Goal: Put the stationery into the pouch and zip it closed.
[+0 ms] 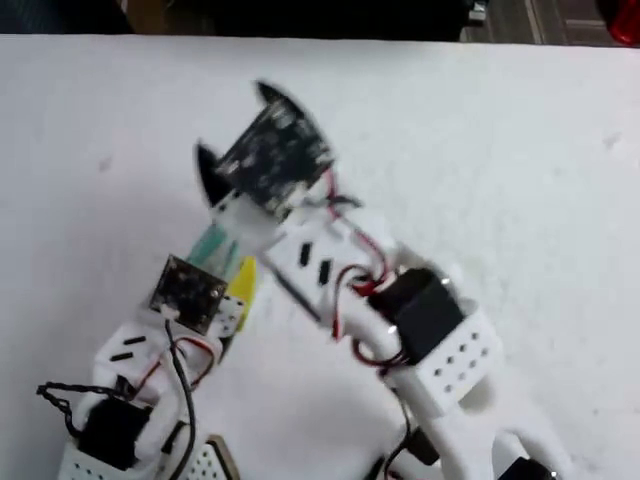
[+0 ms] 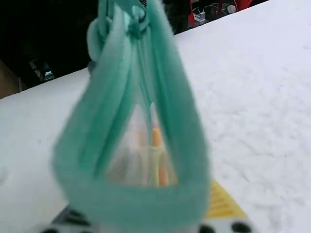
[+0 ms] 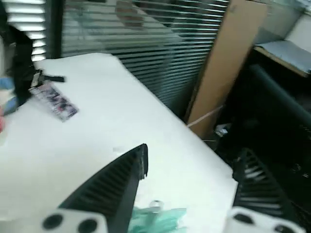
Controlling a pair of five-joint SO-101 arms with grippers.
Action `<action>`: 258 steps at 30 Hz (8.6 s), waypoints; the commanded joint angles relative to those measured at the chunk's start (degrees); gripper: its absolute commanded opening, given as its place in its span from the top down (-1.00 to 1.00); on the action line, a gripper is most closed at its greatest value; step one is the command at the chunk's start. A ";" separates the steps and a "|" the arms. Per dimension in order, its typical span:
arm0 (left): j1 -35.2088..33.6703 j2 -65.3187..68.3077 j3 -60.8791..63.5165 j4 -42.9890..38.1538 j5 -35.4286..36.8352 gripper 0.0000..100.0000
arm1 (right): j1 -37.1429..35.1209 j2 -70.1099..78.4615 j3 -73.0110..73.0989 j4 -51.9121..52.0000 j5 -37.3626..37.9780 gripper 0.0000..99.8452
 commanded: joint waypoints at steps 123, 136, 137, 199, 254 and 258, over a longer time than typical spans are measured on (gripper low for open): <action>-7.69 0.66 -13.19 -2.11 -3.96 0.43 | 3.91 10.24 -26.02 49.01 40.00 0.97; 8.04 0.66 -13.19 2.64 -11.08 0.44 | 1.71 -4.44 -14.15 49.01 50.02 0.97; 8.04 0.66 -13.19 2.64 -10.99 0.44 | 1.10 -4.62 -13.63 49.10 51.34 0.97; 11.65 0.31 -1.49 -2.64 -1.85 0.95 | 9.54 -28.09 24.18 26.33 10.55 0.68; 10.24 0.31 -13.10 1.85 1.76 0.91 | 9.45 -14.99 8.09 17.45 4.04 0.97; 10.15 0.31 -12.31 1.85 1.93 0.75 | 9.45 -17.27 8.09 18.77 4.04 0.97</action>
